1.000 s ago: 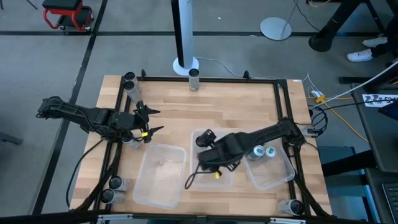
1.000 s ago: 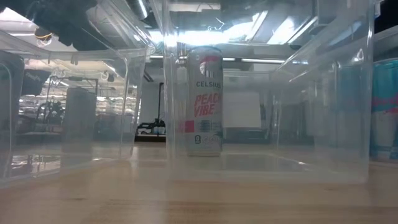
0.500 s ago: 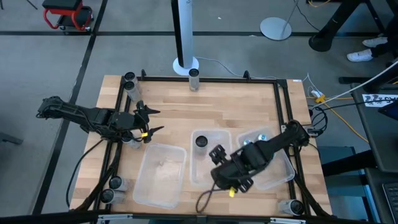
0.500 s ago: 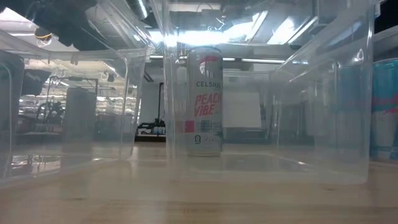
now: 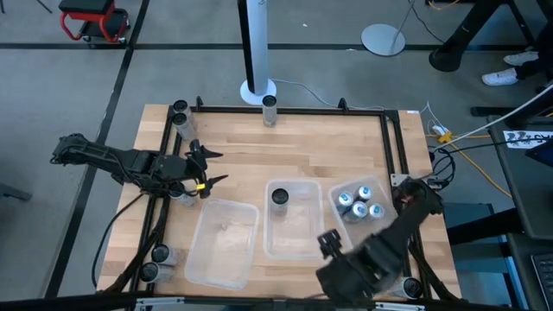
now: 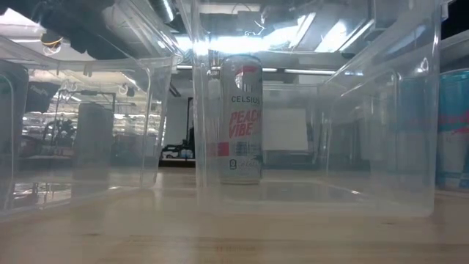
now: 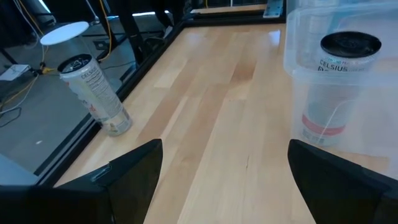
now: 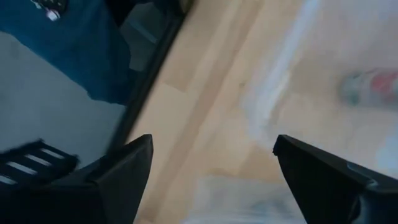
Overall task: Sort soda cans
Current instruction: Put the bottom white-pink soda can into the middle transparent bin
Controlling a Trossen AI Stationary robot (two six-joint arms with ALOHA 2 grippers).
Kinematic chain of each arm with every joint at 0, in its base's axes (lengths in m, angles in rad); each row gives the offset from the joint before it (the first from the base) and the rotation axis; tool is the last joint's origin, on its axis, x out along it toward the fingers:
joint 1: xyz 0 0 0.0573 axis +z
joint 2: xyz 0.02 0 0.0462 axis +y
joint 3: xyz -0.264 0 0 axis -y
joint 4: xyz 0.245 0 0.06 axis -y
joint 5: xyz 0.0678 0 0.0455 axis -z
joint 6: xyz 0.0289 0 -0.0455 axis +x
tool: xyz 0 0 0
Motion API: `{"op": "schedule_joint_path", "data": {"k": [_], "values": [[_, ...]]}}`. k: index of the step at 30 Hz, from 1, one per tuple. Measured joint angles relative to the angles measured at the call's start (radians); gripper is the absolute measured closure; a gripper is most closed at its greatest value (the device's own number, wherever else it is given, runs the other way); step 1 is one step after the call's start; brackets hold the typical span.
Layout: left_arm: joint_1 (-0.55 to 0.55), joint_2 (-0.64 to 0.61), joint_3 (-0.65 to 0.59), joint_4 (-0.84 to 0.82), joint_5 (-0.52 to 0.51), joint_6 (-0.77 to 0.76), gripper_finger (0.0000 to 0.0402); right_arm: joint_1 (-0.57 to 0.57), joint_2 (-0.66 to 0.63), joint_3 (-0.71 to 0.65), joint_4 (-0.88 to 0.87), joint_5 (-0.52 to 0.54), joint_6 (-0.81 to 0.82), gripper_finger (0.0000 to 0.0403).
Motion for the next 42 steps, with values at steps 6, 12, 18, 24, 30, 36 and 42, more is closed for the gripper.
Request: {"op": "schedule_joint_path", "data": {"k": [6,12,18,24,30,36,42], "values": [[0.0,0.0,0.0,0.029,0.0,0.006,0.0068,0.106,0.0,-0.054,-0.001,-0.027,0.277,0.0062],[0.0,0.0,0.0,0.033,0.0,0.026,0.0068,0.167,0.0,-0.109,-0.002,-0.153,0.473,0.0062],[0.0,0.0,0.0,0.036,0.0,0.026,0.0068,0.211,0.0,-0.173,-0.001,-0.264,0.545,0.0062],[0.0,0.0,0.0,0.036,0.0,0.029,0.0068,0.241,0.0,-0.246,-0.001,-0.37,0.55,0.0062],[0.0,0.0,0.0,0.036,0.0,0.032,0.0068,0.238,0.0,-0.299,0.001,-0.382,0.603,0.0062],[0.0,0.0,0.0,0.037,0.0,0.032,0.0068,0.224,0.002,-0.312,-0.001,-0.201,0.602,0.0062],[0.0,0.0,0.0,0.041,0.0,0.036,0.0068,0.21,0.002,-0.312,0.001,-0.154,0.539,0.0062]]}}
